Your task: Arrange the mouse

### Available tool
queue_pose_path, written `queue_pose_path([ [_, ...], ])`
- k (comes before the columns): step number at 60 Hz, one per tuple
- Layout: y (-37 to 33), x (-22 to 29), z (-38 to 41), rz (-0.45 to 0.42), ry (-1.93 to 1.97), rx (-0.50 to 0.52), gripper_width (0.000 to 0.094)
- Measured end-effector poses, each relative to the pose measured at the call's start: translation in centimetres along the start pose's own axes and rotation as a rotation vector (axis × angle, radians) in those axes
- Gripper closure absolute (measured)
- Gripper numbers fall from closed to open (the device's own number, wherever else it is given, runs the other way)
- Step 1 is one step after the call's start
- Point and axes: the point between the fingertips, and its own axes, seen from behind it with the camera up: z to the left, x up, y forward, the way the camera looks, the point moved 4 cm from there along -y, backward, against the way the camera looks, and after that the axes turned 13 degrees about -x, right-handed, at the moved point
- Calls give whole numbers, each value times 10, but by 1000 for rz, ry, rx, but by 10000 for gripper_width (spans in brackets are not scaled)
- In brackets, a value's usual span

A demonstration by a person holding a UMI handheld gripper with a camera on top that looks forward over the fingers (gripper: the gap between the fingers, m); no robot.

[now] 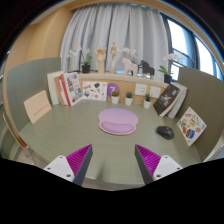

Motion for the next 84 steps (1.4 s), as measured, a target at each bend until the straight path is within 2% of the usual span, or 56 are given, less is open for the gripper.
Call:
queue_pose_path([
  [13, 67, -42, -115, 92, 38, -145, 82],
  [23, 123, -51, -186, 143, 39, -194, 84],
  [34, 187, -49, -226, 184, 16, -176, 86],
  [50, 260, -17, -241, 185, 32, -91, 98],
  [61, 293, -3, -244, 202, 59, -59, 222],
  [67, 302, 1, -247, 220, 84, -72, 341],
  [69, 304, 2, -248, 223, 88, -81, 421],
  [84, 305, 1, -249, 238, 118, -144, 530],
])
